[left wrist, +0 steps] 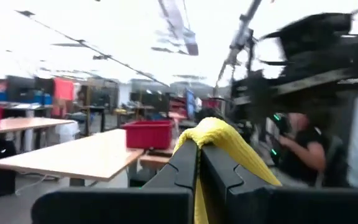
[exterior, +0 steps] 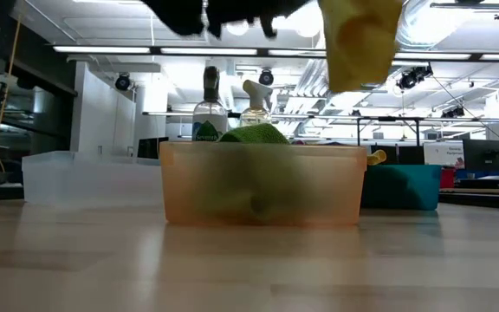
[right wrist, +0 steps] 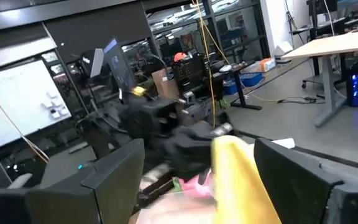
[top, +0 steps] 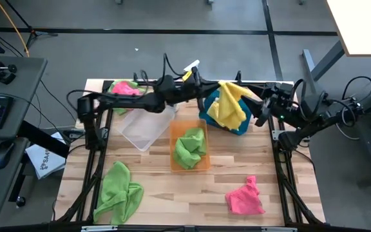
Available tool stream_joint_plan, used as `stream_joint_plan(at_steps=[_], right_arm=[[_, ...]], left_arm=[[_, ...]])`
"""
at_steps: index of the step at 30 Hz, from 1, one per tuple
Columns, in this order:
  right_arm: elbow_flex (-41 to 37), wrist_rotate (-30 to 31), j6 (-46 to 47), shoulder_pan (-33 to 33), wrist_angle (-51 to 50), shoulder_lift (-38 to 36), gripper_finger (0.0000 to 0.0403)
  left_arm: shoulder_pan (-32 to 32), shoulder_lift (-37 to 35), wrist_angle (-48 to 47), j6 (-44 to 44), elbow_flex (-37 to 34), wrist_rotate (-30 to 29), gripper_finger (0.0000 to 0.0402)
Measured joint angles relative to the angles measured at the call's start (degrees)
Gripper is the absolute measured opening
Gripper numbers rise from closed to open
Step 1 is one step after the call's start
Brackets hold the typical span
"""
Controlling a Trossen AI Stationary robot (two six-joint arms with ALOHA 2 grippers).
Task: Sort microfiber towel by color & place in baskets
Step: Put the yellow microfiber towel into the blue bin
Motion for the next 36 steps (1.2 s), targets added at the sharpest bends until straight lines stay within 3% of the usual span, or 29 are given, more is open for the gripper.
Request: stream_joint_plan(at_steps=[4, 12, 17, 20, 25, 30, 36], right_arm=[[-0.01, 0.02, -0.67, 0.0, -1.58, 0.0, 0.0299], [-0.01, 1.79, 1.24, 0.0, -4.75, 0.36, 0.0299], [-0.01, 5.66, 1.49, 0.0, -5.36, 0.71, 0.0299], [-0.01, 8.25, 2.13, -0.01, -5.49, 1.23, 0.0299], [-0.01, 10.35, 4.55, 0.0, -6.31, 1.68, 0.0299], [-0.01, 10.64, 6.77, -0.3, -6.82, 2.02, 0.0299], [-0.03, 10.4, 9.0, -0.37, -7.79, 2.44, 0.0299]], left_arm=[[2.01, 5.25, 4.66, -3.67, 0.0, -2.63, 0.0], [3.93, 14.76, 4.57, -4.78, 3.15, -4.73, 0.0], [3.0, 20.33, 4.81, -14.98, 8.4, 1.85, 0.0], [0.72, 22.77, 4.81, -13.19, 12.36, 5.2, 0.0], [-2.33, 26.45, 4.49, -12.58, 18.17, 5.78, 0.0], [-2.62, 26.98, -2.05, -9.17, 18.6, 6.08, 0.0], [0.9, 27.09, -8.65, -5.69, 18.58, 2.54, 0.0]])
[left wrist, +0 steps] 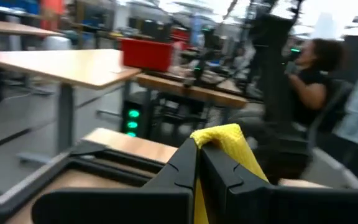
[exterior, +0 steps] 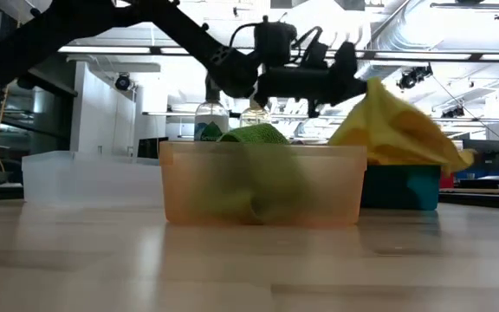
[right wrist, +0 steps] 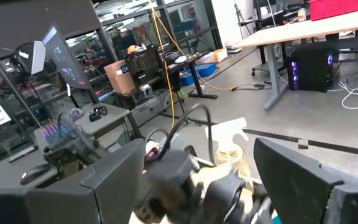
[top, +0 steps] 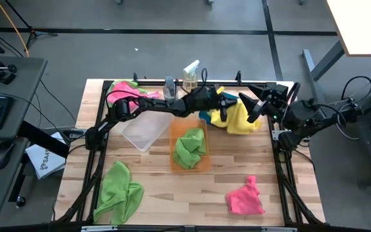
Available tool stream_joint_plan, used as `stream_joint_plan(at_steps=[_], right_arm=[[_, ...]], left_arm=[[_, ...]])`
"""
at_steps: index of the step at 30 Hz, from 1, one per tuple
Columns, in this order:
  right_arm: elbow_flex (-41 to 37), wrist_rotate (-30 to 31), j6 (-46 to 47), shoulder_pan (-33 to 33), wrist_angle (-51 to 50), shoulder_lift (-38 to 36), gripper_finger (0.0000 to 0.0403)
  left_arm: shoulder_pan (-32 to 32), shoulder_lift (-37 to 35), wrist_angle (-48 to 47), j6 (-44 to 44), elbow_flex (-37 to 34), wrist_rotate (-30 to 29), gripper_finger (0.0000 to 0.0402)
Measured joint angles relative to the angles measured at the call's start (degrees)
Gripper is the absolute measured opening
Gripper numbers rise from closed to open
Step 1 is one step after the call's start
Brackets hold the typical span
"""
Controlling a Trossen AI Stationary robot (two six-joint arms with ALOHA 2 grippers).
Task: Sort microfiber towel by color & place in baskets
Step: Put the yellow microfiber towel into the blue bin
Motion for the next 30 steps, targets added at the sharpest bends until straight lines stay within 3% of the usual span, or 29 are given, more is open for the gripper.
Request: stream_joint_plan(at_steps=[6, 13, 18, 30], right_arm=[[-0.02, -0.24, 1.18, 0.0, -1.06, 0.68, 0.0299], [-0.02, 1.04, 0.29, -0.11, -1.62, 0.51, 0.0299], [-0.02, 2.49, -0.71, -1.36, -1.62, 0.51, 0.0299], [-0.02, 2.51, -1.26, -2.78, -1.92, 0.48, 0.0299]], left_arm=[[4.53, -2.57, -2.76, -0.8, -0.02, -2.48, 0.0], [6.58, -6.23, -19.87, 3.66, 0.0, -1.41, 0.0], [4.21, -6.01, -24.08, 2.16, 0.02, 2.05, 0.0], [-3.83, -6.03, -47.12, 4.29, -0.04, 1.42, 0.0]])
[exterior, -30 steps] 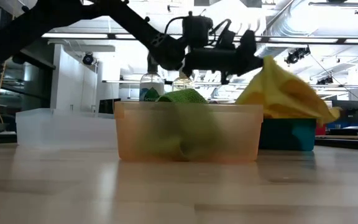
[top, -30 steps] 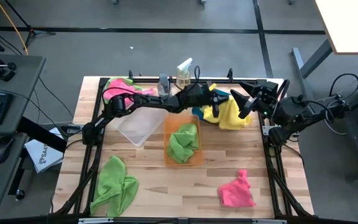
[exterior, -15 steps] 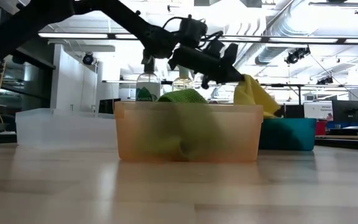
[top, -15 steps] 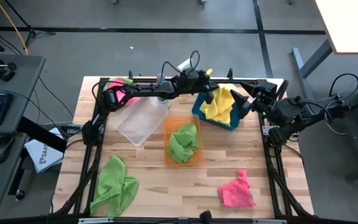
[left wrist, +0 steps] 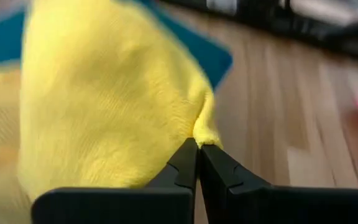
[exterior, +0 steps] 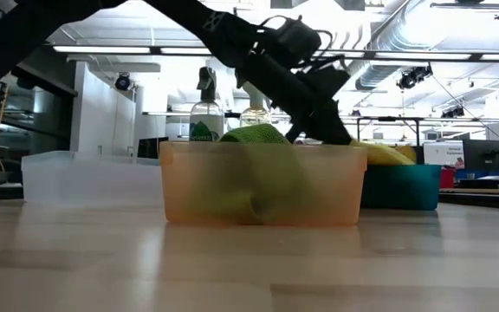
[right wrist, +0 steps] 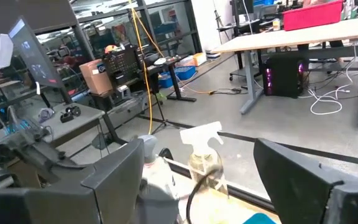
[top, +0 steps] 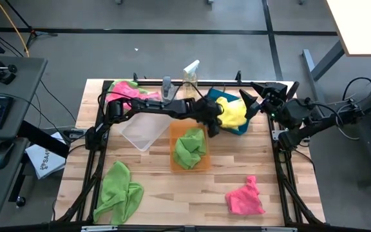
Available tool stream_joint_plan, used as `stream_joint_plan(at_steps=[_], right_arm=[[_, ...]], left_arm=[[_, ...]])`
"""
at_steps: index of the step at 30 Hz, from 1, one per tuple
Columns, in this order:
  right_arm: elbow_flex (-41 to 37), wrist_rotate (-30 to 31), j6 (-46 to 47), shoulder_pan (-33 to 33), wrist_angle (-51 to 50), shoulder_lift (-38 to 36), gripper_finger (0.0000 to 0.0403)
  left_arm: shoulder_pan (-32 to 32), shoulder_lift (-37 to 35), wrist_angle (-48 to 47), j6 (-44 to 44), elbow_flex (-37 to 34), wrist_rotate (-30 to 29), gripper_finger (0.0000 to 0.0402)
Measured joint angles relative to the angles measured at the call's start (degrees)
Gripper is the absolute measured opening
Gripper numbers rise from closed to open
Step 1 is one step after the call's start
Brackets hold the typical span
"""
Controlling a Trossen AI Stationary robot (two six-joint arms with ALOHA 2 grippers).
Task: Sort microfiber towel by color & place in baskets
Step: Put the yellow microfiber towel into the blue bin
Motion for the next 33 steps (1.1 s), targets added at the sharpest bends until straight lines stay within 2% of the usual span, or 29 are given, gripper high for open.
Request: stream_joint_plan(at_steps=[7, 11, 15, 20, 25, 29, 33], right_arm=[[0.0, 0.0, -0.01, -0.33, -0.24, 0.0, 0.0299], [0.0, 0.0, -0.01, -0.33, -0.38, 0.0, 0.0299], [0.0, 0.0, -0.01, -0.6, -0.42, 0.0, 0.0299], [0.0, 0.0, 0.16, -1.4, -0.46, 0.0, 0.0299], [0.0, -0.11, 0.6, -1.88, -0.59, 0.0, 0.0299], [0.0, -0.14, 1.25, -2.26, -0.64, 0.02, 0.0299], [0.0, -0.46, 5.65, -3.39, -4.04, 0.02, 0.0299]], left_arm=[[0.46, -0.38, -9.37, -2.22, 0.0, -0.91, 0.0], [2.21, -0.57, -6.72, -2.82, 0.0, -4.89, 0.0], [4.79, -0.57, -0.87, -3.86, 0.0, -5.6, 0.0], [6.06, 0.0, 4.27, -1.46, 0.02, -5.14, 0.0], [6.13, 0.89, 3.99, -2.23, 0.0, -2.09, 0.0001], [5.53, 1.01, 3.93, -2.3, 0.0, -2.66, 0.0028], [5.6, 0.18, 2.6, -2.35, -0.02, -1.55, 0.0086]])
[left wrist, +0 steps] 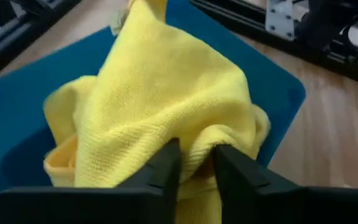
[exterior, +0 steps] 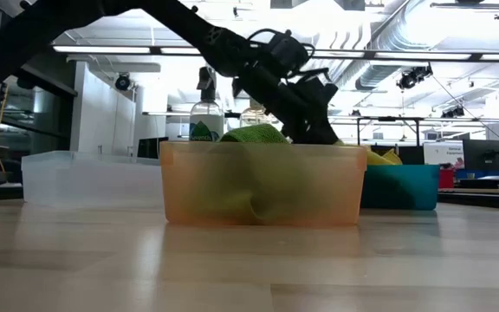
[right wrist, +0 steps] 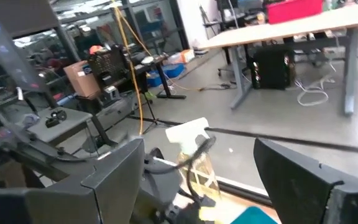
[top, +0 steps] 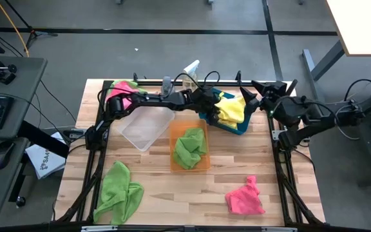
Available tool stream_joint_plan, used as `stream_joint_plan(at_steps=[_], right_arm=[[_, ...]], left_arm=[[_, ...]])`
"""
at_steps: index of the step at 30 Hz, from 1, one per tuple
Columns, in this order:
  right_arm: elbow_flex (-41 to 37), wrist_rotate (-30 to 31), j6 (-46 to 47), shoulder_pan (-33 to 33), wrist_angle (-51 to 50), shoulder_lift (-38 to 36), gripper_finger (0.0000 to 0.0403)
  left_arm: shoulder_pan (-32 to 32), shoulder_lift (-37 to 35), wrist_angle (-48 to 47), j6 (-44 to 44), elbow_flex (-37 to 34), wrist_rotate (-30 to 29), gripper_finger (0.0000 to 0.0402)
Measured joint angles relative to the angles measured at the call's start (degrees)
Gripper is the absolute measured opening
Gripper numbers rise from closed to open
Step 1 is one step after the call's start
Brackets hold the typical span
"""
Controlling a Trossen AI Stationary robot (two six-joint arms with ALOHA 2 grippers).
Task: Sort microfiber towel by color & place in baskets
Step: Put the yellow microfiber towel into the blue bin
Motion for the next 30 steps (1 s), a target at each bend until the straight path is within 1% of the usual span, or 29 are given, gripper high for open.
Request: stream_joint_plan(at_steps=[4, 7, 10, 13, 15, 16, 18, 20, 21, 22, 25, 28, 30], right_arm=[[0.0, -1.81, 8.47, -2.2, -8.01, 0.04, 0.0299], [0.0, -4.74, 16.66, -4.79, -15.1, 0.11, 0.0299], [0.0, -8.12, 23.79, -7.96, -22.0, 0.33, 0.0297], [0.0, -11.31, 27.0, -11.3, -26.56, 1.12, 0.0276], [0.0, -15.01, 26.79, -13.65, -27.8, 1.9, 0.0246], [0.0, -17.26, 26.71, -14.89, -28.71, 2.57, 0.0225], [-0.56, -21.85, 26.46, -17.42, -30.07, 4.22, 0.0162], [-3.19, -25.68, 25.28, -19.91, -30.47, 5.82, 0.0081], [-4.96, -27.61, 24.41, -21.14, -29.57, 6.56, 0.0043], [-7.04, -29.66, 23.56, -22.52, -28.01, 7.2, 0.0022], [-15.02, -38.71, 23.44, -27.08, -20.11, 8.84, 0.0021], [-23.63, -46.41, 23.02, -31.13, -6.04, 9.46, 0.0004], [-27.64, -50.19, 24.39, -33.69, 3.49, 9.57, 0.0006]], left_arm=[[0.12, -3.51, -0.43, 0.32, 0.01, 0.05, 0.0148], [0.47, -6.73, -3.4, 1.96, 0.07, 1.54, 0.0183], [0.72, -9.25, -6.56, 2.01, 0.01, 3.74, 0.0199], [0.77, -11.18, -7.65, 1.95, 0.05, 5.98, 0.0201], [0.77, -11.51, -8.93, 1.49, 0.13, 7.64, 0.0201], [0.77, -11.57, -10.61, 0.68, 0.08, 9.26, 0.02], [0.85, -11.51, -12.09, -1.44, -0.02, 13.69, 0.02], [1.44, -12.83, -12.97, -2.75, -0.02, 17.7, 0.02], [1.66, -13.71, -13.03, -3.02, -0.02, 19.17, 0.02], [1.93, -14.94, -12.92, -3.26, -0.01, 19.81, 0.02], [2.76, -19.62, -15.43, -2.81, 0.0, 19.6, 0.02], [2.93, -25.57, -15.37, -1.42, 0.0, 17.0, 0.02], [2.88, -29.73, -15.27, -0.12, 0.0, 15.12, 0.02]])
